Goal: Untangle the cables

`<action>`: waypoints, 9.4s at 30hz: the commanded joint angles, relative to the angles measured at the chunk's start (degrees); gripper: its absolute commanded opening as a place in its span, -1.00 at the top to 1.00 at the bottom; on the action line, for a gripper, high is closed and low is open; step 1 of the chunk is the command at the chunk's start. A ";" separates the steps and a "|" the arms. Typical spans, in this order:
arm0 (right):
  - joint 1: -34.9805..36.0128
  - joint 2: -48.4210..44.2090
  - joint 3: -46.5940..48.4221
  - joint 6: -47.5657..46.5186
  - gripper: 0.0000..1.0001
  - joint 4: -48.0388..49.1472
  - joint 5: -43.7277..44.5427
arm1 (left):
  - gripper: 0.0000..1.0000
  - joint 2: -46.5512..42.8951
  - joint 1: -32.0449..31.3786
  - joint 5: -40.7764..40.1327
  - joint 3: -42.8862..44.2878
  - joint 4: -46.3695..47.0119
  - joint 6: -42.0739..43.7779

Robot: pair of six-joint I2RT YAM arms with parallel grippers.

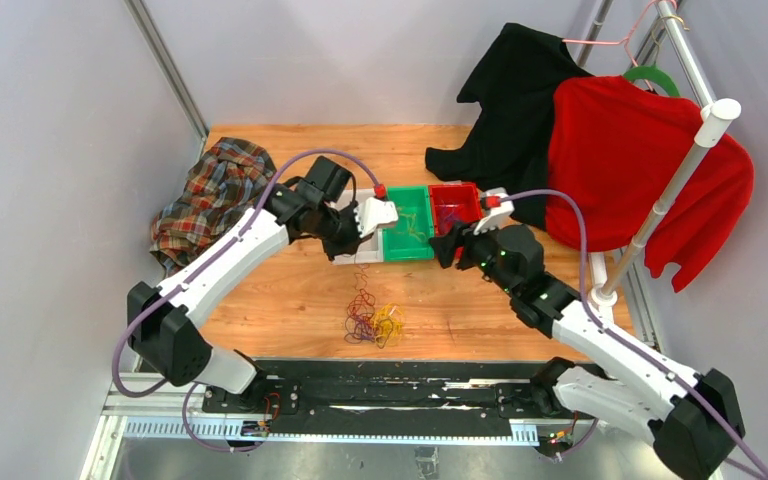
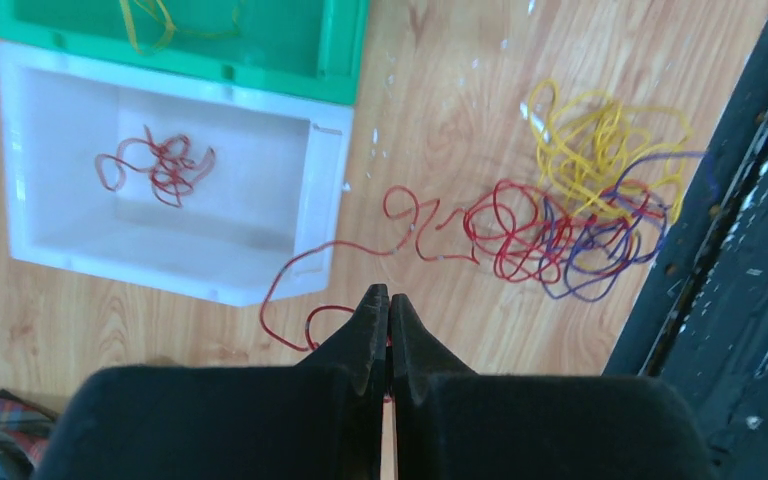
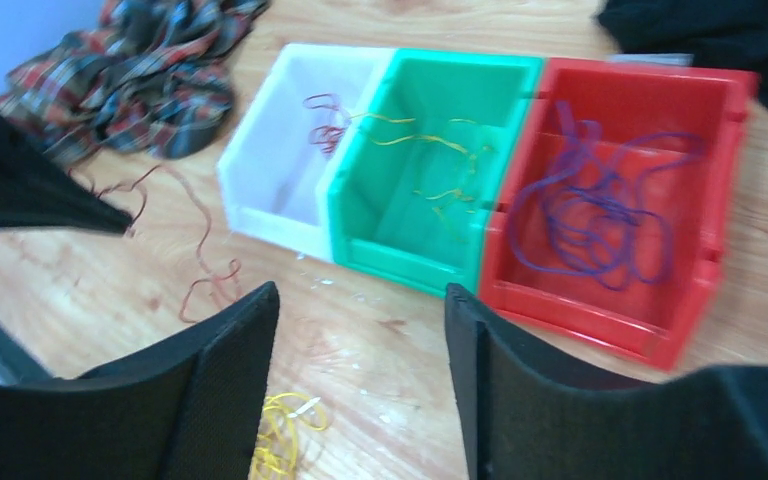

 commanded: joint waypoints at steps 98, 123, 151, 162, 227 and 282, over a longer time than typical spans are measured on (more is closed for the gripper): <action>22.50 23.55 -8.56 9.44 0.99 26.68 1.84 | 0.99 -10.84 -1.29 -13.28 5.60 25.96 -1.53; 20.54 19.96 -9.93 9.13 0.99 24.18 5.12 | 0.99 10.93 -1.11 -9.53 5.40 18.76 -8.59; 19.26 18.15 -6.95 7.67 0.99 19.97 2.47 | -0.34 15.93 5.54 -10.15 -0.05 28.74 -10.27; 19.25 19.54 -4.26 7.12 0.99 21.81 -0.61 | -0.96 7.85 5.65 14.08 10.36 2.07 -9.68; 18.01 -0.41 -0.64 1.14 -0.37 9.23 6.60 | 0.99 -4.43 2.03 22.46 10.76 0.11 -22.21; 23.97 39.88 -3.30 13.69 -0.12 27.88 15.28 | 0.99 -4.87 1.09 3.40 60.43 7.39 -16.09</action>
